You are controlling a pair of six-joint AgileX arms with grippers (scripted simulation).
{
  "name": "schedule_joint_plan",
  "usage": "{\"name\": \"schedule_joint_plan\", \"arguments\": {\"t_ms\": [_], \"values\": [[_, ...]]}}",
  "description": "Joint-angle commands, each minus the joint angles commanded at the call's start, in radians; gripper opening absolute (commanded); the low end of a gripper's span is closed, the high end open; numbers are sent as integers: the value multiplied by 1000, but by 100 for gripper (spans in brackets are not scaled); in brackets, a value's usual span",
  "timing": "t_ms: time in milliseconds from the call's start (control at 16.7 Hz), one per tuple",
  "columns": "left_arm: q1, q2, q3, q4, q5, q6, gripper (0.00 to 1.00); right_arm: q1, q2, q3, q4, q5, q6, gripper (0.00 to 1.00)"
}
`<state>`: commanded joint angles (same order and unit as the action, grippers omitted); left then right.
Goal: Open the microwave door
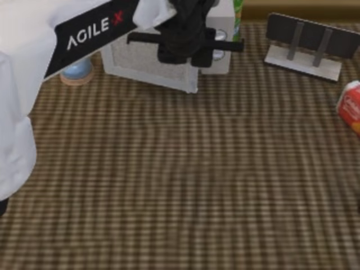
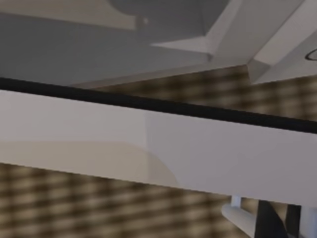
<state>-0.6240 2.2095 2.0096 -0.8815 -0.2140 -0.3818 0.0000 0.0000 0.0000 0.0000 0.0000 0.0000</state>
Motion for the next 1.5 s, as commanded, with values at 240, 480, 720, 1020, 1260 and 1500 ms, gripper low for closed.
{"name": "schedule_joint_plan", "arguments": {"t_ms": [240,480,720,1020,1260,1500], "values": [[0,0,0,0,0,0,0,0,0,0,0,0,0,100],[0,0,0,0,0,0,0,0,0,0,0,0,0,100],[-7,3,-1,1,6,-4,0,0,0,0,0,0,0,100],[6,-58,-90,47,29,58,0,0,0,0,0,0,0,100],[16,-101,-162,81,56,106,0,0,0,0,0,0,0,100],[16,-101,-163,81,56,106,0,0,0,0,0,0,0,100]]}}
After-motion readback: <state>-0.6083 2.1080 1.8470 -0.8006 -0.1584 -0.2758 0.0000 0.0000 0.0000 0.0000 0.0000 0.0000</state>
